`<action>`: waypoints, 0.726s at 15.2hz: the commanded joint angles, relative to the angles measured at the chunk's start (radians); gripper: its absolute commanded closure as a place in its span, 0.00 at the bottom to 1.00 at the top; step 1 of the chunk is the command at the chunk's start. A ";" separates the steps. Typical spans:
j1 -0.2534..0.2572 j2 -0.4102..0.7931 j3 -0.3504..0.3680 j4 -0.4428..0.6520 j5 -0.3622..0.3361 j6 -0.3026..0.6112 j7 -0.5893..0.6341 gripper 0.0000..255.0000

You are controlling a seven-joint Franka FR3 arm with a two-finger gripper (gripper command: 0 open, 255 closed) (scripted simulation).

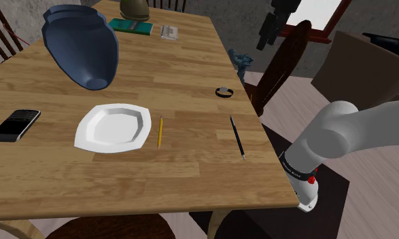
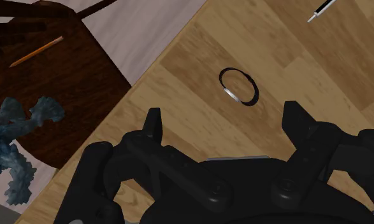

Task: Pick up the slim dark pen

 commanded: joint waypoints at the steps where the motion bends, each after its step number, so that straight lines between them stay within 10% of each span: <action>1: 0.000 0.000 0.000 0.000 0.000 0.000 0.000 0.00; 11: -0.036 -0.260 0.296 -0.363 0.159 0.202 0.491 0.00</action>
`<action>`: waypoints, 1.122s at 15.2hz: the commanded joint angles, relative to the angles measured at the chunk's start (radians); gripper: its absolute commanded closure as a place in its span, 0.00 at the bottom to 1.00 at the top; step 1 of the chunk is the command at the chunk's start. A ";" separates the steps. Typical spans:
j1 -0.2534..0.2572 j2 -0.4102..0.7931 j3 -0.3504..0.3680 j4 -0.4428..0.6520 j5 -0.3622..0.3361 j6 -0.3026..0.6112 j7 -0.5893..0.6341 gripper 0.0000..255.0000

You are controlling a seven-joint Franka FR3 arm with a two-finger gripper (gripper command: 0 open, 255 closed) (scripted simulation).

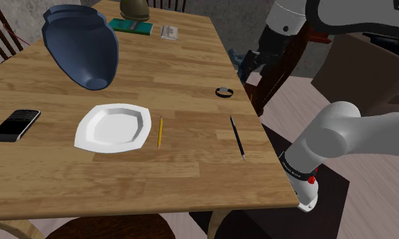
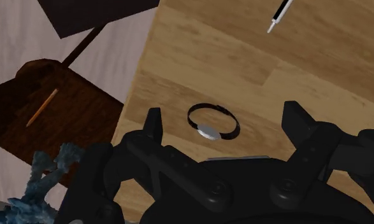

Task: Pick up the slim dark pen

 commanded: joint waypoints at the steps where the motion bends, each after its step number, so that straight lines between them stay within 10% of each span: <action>1: -0.002 -0.041 0.066 -0.065 0.039 0.043 0.103 0.00; 8: -0.008 -0.030 0.345 -0.157 0.190 0.198 0.452 0.00; 17: 0.010 -0.002 0.399 -0.240 0.235 0.306 0.465 0.00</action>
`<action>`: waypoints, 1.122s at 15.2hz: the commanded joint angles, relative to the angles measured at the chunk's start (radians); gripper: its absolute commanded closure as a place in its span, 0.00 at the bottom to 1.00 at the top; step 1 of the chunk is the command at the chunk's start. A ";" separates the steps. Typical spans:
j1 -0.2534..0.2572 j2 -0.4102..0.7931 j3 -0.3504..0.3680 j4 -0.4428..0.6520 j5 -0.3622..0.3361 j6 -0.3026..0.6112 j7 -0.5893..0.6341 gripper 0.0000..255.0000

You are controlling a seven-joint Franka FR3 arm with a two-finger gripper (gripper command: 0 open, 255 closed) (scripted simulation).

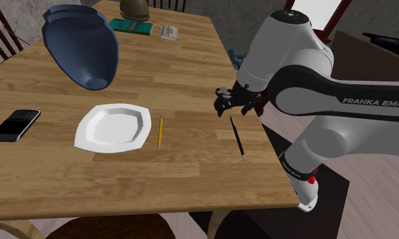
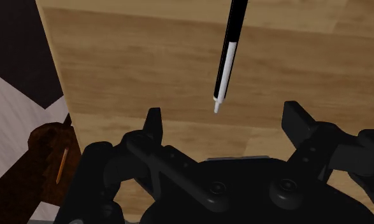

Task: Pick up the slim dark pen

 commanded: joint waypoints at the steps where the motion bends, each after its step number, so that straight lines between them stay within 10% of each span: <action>1: 0.003 -0.002 0.002 -0.008 0.003 0.005 0.000 1.00; 17: -0.015 -0.027 -0.048 0.071 -0.039 -0.095 -0.012 1.00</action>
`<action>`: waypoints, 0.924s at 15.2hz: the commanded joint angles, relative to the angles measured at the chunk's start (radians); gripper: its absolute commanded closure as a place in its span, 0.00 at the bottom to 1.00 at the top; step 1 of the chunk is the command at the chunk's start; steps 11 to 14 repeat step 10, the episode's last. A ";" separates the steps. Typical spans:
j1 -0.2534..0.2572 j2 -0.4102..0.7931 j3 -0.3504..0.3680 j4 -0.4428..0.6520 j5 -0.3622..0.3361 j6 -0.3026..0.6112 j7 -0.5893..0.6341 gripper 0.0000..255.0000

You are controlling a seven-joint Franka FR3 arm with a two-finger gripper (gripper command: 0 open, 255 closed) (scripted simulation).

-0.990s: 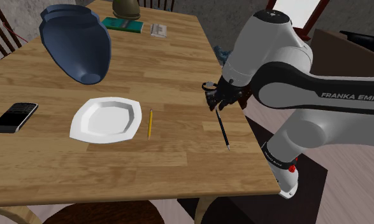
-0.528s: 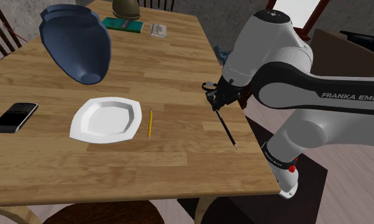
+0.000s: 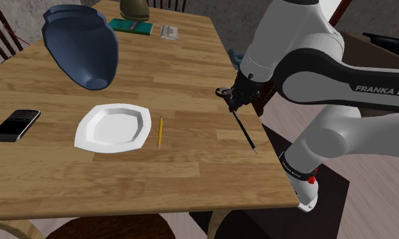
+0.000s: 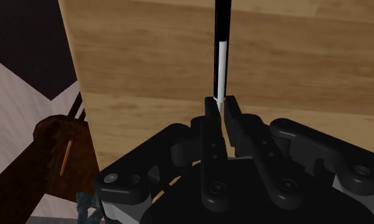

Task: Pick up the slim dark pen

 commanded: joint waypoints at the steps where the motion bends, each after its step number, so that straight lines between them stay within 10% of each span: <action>1: -0.003 -0.009 -0.015 0.021 -0.011 -0.030 -0.004 1.00; 14: -0.022 -0.015 -0.057 0.109 -0.049 -0.121 -0.015 1.00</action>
